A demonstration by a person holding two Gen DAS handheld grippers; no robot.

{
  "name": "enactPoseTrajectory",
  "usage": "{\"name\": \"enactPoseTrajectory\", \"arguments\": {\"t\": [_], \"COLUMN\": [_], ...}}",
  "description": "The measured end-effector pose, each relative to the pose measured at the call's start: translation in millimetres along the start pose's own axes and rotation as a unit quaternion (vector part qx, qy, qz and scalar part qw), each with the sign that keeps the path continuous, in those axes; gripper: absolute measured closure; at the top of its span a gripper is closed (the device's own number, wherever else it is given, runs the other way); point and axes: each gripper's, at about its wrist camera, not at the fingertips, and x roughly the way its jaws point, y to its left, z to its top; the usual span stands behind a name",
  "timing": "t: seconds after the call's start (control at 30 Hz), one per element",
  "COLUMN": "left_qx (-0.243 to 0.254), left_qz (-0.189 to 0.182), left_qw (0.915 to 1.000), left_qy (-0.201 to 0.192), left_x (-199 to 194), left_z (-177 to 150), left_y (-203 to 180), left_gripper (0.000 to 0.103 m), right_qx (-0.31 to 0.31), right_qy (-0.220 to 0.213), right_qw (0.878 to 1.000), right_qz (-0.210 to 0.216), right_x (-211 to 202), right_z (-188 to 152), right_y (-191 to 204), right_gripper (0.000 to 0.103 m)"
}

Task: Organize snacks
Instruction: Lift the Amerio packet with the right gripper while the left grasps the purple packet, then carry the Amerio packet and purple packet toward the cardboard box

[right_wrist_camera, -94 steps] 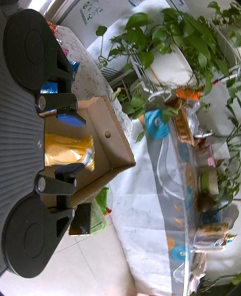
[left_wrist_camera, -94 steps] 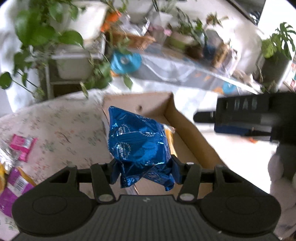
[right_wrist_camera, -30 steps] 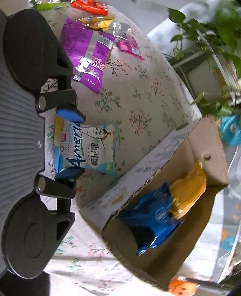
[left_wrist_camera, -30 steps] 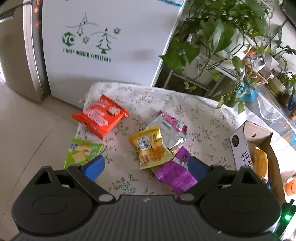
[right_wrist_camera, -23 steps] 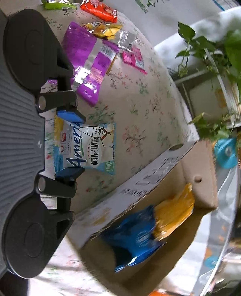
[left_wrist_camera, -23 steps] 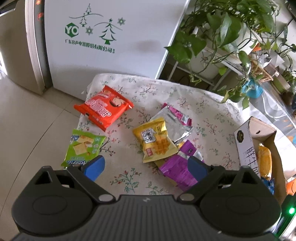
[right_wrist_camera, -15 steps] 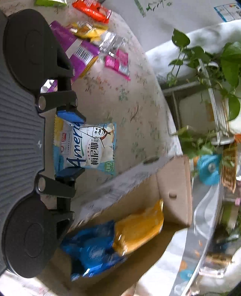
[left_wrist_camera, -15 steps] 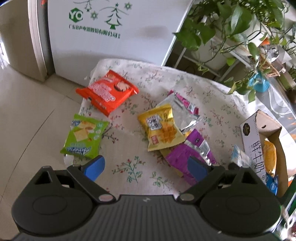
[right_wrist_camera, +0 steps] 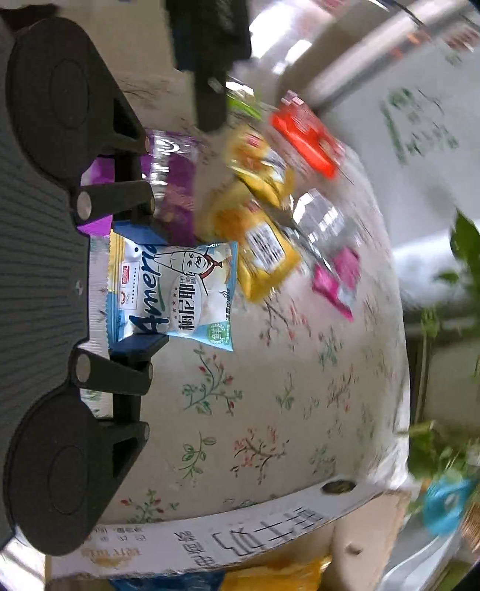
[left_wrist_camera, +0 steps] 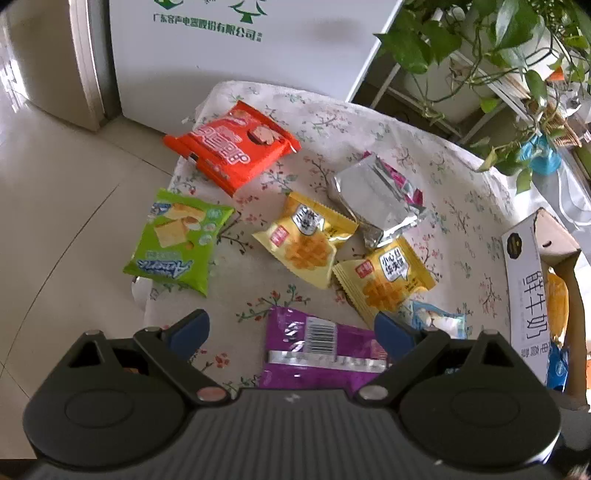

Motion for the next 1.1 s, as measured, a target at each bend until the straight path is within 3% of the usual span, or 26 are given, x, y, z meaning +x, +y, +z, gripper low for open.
{"name": "enactPoseTrajectory", "arguments": {"t": [0.1,0.27,0.43,0.57,0.67,0.77,1.1], "left_qx": [0.035,0.105,0.143,0.180,0.187,0.217,0.204], "left_qz": [-0.007,-0.007,-0.016,0.016,0.027,0.045,0.042], "left_qw": [0.9992,0.9941,0.9888,0.9828,0.9816,0.9750,0.9781], "left_qy": [0.015,0.026,0.041,0.036,0.030,0.012,-0.010], "left_x": [5,14,26,37,45,46,43], "left_z": [-4,-22,-37,-45,-49,-57,-59], "left_y": [-6,-21,-38,-53,-56,-62,-58], "left_gripper": [0.007,0.007,0.007,0.006,0.001,0.000,0.000], "right_qx": [-0.013,0.043,0.081,0.103,0.104,0.109,0.144], "right_qy": [0.006,0.010,0.023,0.030,0.028,0.029,0.029], "right_qw": [1.000,0.999,0.996,0.994,0.994,0.994,0.989], "right_qz": [-0.008,-0.013,-0.019,-0.009,-0.009,-0.006,0.012], "right_x": [-7,-4,1,0,0,1,4], "right_z": [2,4,2,-1,-1,-1,2], "right_y": [-4,-29,-40,-47,-45,-47,-51], "right_gripper": [0.046,0.046,0.046,0.046,0.046,0.045,0.031]}}
